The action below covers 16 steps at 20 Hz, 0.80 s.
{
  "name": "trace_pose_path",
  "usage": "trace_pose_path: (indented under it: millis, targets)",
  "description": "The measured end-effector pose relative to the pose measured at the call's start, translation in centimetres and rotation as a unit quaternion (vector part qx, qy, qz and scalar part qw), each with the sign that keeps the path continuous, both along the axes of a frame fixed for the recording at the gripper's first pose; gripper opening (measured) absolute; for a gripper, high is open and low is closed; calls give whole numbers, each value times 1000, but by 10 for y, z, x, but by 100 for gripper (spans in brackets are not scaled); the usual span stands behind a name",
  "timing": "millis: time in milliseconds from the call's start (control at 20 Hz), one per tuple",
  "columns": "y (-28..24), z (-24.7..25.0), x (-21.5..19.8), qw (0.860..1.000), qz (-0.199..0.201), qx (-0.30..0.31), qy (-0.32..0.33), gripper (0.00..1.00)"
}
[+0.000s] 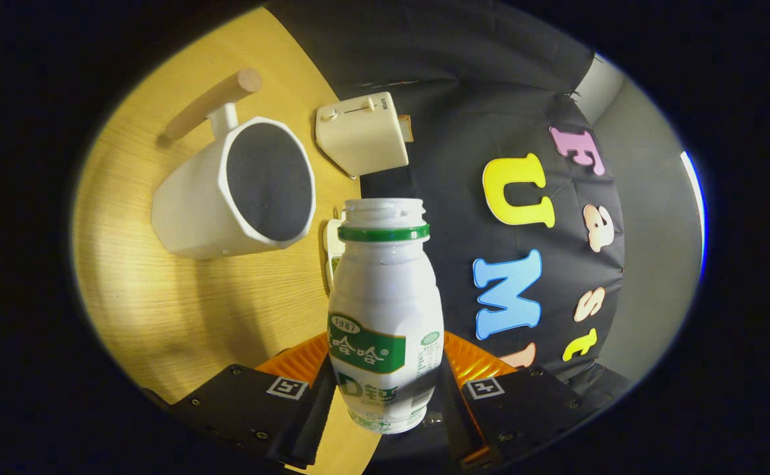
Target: Take the bottle from table, then pour the juice into the cup, finally place the bottle on the coaster
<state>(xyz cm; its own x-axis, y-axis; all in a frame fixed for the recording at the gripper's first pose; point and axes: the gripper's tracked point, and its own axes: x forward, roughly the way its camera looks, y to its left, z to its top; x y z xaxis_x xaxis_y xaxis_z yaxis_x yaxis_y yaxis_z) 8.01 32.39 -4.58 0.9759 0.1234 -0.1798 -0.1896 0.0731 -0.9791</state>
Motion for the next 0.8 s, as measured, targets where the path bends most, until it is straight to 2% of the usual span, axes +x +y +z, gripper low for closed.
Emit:
trace_pose_path:
  millis: [800]
  targets:
    - [-2,1,7,997,0,-82,-12,72]
